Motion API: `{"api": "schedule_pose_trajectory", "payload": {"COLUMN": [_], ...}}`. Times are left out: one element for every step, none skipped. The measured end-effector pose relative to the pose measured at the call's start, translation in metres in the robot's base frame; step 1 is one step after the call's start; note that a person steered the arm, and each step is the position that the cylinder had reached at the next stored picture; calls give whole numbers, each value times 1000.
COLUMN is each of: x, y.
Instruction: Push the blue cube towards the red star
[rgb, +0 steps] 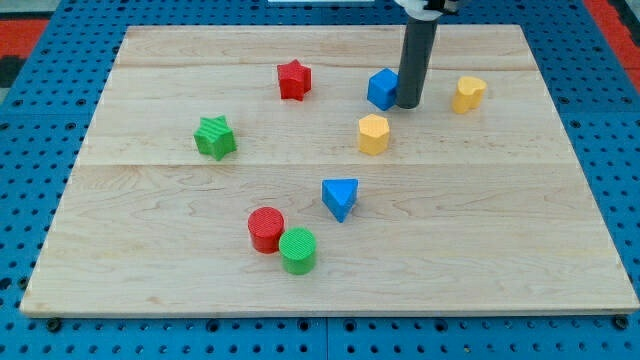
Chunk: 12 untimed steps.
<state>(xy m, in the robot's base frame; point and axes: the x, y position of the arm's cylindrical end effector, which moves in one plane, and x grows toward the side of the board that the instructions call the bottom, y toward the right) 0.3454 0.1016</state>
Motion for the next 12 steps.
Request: {"api": "schedule_pose_trajectory", "payload": {"x": [0, -7, -41, -60, -60, -59, -57, -53, -54, -54, -43, -32], "y": [-5, 35, 41, 23, 6, 2, -6, -15, -22, 9, 9, 1]}}
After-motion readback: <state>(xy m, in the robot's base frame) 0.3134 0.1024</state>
